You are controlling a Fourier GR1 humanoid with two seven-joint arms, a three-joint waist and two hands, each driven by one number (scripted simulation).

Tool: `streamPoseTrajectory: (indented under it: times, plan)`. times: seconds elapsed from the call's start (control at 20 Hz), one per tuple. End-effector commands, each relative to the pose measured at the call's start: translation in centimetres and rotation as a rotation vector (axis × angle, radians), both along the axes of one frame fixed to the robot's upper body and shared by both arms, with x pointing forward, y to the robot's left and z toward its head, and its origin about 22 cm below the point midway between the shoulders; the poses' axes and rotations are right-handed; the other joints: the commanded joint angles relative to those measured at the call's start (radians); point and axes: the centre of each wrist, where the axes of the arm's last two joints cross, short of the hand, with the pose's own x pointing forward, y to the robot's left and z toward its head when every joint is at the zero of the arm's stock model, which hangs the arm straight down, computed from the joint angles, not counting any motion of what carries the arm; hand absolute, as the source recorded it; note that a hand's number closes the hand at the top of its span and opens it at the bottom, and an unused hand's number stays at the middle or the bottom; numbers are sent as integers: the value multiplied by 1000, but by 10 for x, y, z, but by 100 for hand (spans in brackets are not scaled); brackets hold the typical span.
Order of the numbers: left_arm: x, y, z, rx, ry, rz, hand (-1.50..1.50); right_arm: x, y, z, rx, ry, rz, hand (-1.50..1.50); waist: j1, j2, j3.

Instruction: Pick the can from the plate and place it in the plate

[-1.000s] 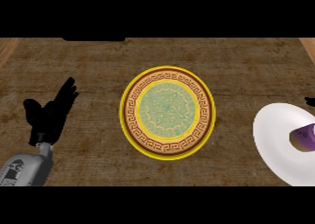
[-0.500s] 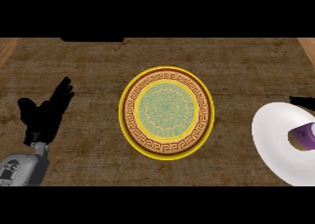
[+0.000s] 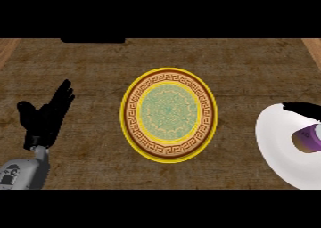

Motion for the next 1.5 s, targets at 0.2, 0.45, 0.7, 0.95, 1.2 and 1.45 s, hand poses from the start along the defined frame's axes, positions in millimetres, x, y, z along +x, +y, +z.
streamPoseTrajectory:
  times: [0.2,0.45,0.7,0.95,1.2,1.45]
  plan:
    - [-7,-11,-19,7,7,6,0,-11,7,-16,-14,65,198,150,-5,-1,0]
    - [-18,15,-8,7,4,-2,0,0,32,-29,45,48,175,150,4,-1,0]
    - [-5,-17,-7,16,-7,1,0,-5,1,-14,111,-66,104,150,5,3,2]
    - [-7,-5,-8,4,26,-2,0,33,191,-63,230,-107,58,150,10,-22,-10]
    - [-7,-11,-11,-5,44,-17,0,49,275,-45,274,-225,-17,150,18,-40,-12]
    - [-6,-2,-10,14,55,0,0,54,362,0,422,-472,-189,150,-10,-66,-10]
